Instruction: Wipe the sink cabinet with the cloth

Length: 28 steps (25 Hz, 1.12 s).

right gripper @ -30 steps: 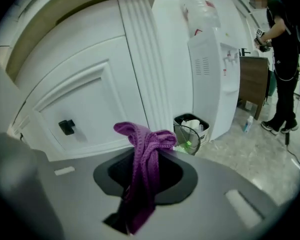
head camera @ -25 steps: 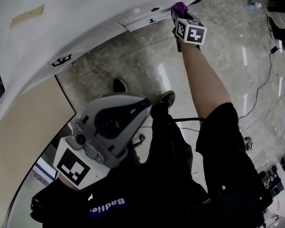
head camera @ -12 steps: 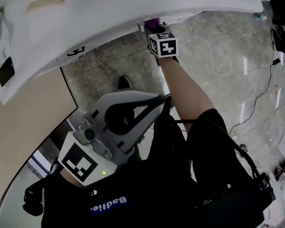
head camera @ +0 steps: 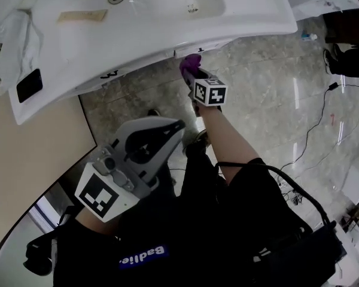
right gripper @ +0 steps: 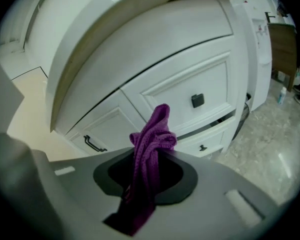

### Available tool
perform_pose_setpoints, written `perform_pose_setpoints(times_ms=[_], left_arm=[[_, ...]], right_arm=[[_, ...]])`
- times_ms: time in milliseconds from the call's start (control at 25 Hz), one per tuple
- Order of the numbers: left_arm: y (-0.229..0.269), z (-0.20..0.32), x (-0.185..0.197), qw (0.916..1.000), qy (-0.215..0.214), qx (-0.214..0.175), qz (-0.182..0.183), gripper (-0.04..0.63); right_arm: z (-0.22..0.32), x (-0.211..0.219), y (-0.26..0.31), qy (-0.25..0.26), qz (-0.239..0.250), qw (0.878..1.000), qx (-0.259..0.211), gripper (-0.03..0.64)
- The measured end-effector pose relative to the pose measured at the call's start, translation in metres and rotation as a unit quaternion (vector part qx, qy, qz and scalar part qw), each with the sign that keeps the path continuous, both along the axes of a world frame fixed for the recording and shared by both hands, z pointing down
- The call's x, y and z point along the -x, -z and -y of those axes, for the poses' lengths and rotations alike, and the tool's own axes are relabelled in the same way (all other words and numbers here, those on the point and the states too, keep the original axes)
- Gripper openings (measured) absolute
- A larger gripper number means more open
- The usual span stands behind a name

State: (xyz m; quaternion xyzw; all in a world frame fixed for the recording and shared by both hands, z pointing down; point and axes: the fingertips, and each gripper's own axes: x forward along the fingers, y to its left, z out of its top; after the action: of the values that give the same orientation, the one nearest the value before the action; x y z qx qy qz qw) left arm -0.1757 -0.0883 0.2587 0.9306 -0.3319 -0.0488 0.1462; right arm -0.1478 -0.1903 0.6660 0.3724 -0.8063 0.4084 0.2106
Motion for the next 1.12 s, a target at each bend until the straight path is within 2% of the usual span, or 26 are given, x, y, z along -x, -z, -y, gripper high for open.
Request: perform_pose_setpoints(times_ms=[160,400,520,680,840,1040,1120], left_arm=[[0.034,-0.022,0.014,0.9998,-0.005,0.018,0.008,-0.011],[0.114,-0.048,0.013,0.9992,-0.035,-0.019,-0.001,-0.011],[0.152,-0.056,0.006,0.9976,-0.049,-0.048,-0.008,-0.011],[0.194,-0.084,-0.020,0.9966,-0.053,-0.064,-0.003,-0.011],[0.227,-0.120,-0.064,0.9967,-0.016,-0.080,-0.001,-0.011],[0.241,-0.155,-0.130,0.9937,0.073,-0.082,-0.022,-0.011],[0.244,-0.170,-0.155,0.9935,0.087,-0.069,-0.024,-0.011]], right_arm=[[-0.061,-0.030,0.075,0.019,-0.022,1.000,0.009,0.086],[-0.104,-0.047,0.233,0.089,-0.042,0.993,-0.066,0.086],[-0.115,-0.049,0.302,0.105,-0.036,0.988,-0.108,0.086],[-0.142,-0.062,0.370,0.107,0.003,0.985,-0.137,0.086],[-0.177,-0.091,0.419,0.138,0.040,0.974,-0.176,0.086],[-0.213,-0.143,0.476,0.211,0.067,0.943,-0.248,0.086],[-0.226,-0.164,0.504,0.219,0.082,0.932,-0.276,0.086]])
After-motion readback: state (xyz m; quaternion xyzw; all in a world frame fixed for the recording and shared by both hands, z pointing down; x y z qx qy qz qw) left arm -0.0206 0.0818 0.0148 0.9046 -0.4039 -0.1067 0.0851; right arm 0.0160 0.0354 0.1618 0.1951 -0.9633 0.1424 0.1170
